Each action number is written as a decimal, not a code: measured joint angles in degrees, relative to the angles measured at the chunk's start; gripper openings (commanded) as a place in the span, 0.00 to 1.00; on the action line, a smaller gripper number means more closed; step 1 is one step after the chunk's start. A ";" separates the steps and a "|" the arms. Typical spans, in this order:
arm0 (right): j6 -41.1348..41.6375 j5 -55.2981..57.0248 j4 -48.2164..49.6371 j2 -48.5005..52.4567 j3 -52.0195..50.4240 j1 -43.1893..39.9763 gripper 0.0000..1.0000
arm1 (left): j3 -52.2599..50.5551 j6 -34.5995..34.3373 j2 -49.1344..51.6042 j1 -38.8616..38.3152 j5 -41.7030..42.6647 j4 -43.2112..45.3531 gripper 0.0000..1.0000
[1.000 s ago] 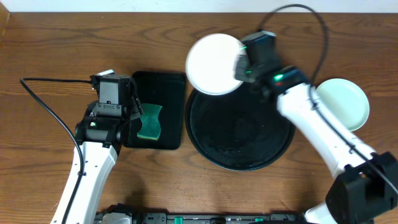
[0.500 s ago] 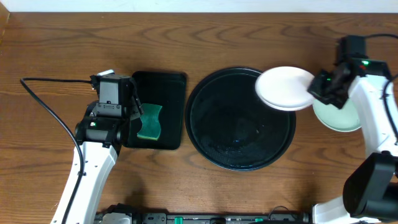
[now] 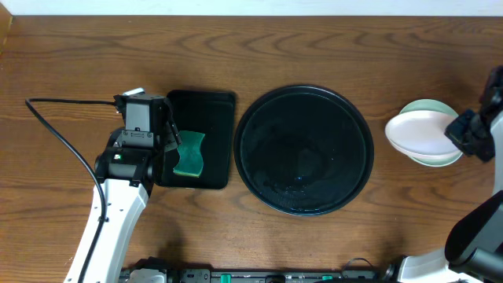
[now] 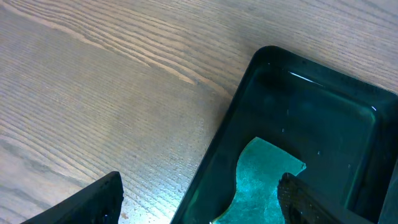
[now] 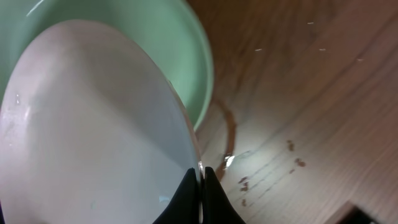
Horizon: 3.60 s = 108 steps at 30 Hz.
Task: Clean dirty plates on tray and stack at the side
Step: 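Carry the pink plate right and set it on the mint plates, then release the pink plate and raise the right gripper over the round tray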
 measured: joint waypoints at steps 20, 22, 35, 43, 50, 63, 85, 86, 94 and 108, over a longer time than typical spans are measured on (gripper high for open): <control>0.76 2.38 7.19 0.00 -0.98 -4.44 0.01 | 0.00 0.00 0.00 0.00 0.00 0.02 0.80; 0.90 1.73 8.37 0.00 -2.32 -4.44 0.01 | 0.00 0.00 0.00 0.00 -0.02 0.02 0.80; 1.73 -0.72 21.59 0.00 -14.93 -4.44 0.56 | 0.00 0.00 0.00 0.00 -0.02 0.00 0.80; -2.21 -8.46 21.94 0.00 -15.02 -4.44 0.77 | 0.00 0.00 0.00 0.00 0.00 0.02 0.80; -10.56 -23.23 21.09 0.00 -14.99 -0.61 0.73 | 0.00 0.00 0.00 0.00 0.00 0.00 0.80; -20.37 -34.12 19.02 0.00 -15.02 34.34 0.73 | 0.00 0.00 0.00 0.00 0.00 0.00 0.80; -16.72 -15.39 33.86 -0.50 -15.04 68.35 0.01 | 0.00 0.00 0.00 0.00 -0.02 0.00 0.80; -16.37 -14.36 33.24 -1.14 -15.04 67.60 0.02 | 0.00 0.02 0.00 0.00 -0.02 0.00 0.80; -15.10 -7.21 25.49 -14.99 -15.06 50.64 0.97 | 0.00 0.00 0.00 0.00 0.00 0.02 0.80; -16.00 -5.68 19.80 -18.38 -15.06 38.95 0.99 | 0.00 0.00 0.00 0.00 0.00 0.00 0.80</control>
